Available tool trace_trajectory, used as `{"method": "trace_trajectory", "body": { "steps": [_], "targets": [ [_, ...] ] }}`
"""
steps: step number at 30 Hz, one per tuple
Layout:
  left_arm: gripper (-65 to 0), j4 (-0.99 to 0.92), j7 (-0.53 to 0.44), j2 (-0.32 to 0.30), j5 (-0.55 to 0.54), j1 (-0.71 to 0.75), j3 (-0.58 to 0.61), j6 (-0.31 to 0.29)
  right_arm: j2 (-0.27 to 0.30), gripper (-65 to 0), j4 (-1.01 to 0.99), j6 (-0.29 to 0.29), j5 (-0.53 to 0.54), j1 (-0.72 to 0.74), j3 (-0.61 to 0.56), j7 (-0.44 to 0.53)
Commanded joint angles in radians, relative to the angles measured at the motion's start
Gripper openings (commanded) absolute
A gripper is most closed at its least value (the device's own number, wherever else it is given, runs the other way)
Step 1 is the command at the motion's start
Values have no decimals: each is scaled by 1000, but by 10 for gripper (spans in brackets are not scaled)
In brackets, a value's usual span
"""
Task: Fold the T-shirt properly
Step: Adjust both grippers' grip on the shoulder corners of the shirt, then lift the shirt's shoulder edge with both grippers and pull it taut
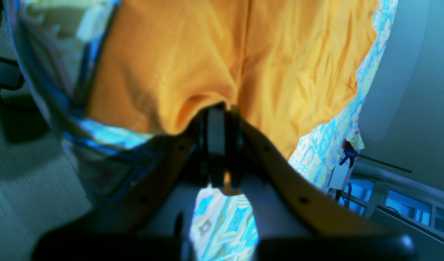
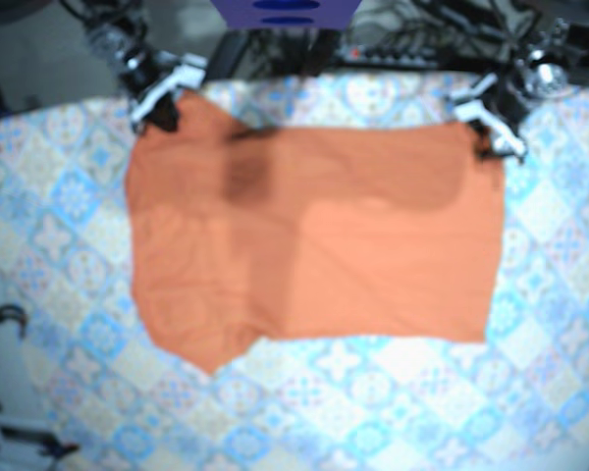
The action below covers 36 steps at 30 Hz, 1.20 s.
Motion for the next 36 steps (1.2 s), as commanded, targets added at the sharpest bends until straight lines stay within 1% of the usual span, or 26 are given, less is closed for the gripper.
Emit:
{"method": "trace_trajectory", "body": {
  "steps": [1,3,5,6,9,13,25,28,31,33,36],
  "targets": [
    [-437,8,-4,-18,-1,0,-4,14,6,-650,12,-15,13,-4,3,5],
    [-521,8,-4,-18,-1,0,-4,14,6,-650,12,-15,13,-4,3,5],
    [-622,8,-4,-18,-1,0,-4,16,6,-650,12,-15,13,-4,3,5],
    [-650,8,-4,-18,-1,0,-5,16,6,-650,12,-15,13,-4,3,5],
    [-650,8,-3,-18,7,0,-5,16,6,-650,12,-15,13,-4,3,5],
    [-650,11,30,-18,5,0,-2,16,6,-650,12,-15,13,-4,3,5],
    [-650,34,25,-26,-2,53,-10,20,12,-650,44,-20,19,-41,14,5],
    [-650,65,25,-27,-2,88,-18,22,12,-650,78,-69,19,-70,35,11],
    [-650,92,17,-27,-2,137,-65,22,15,-650,92,-88,19,-93,52,12],
    [-650,106,-29,-27,-2,160,-99,22,17,-650,90,-88,39,-110,83,14],
    [-650,107,-69,-27,-2,212,-174,22,54,-650,90,-88,108,-136,95,14]
  ]
}}
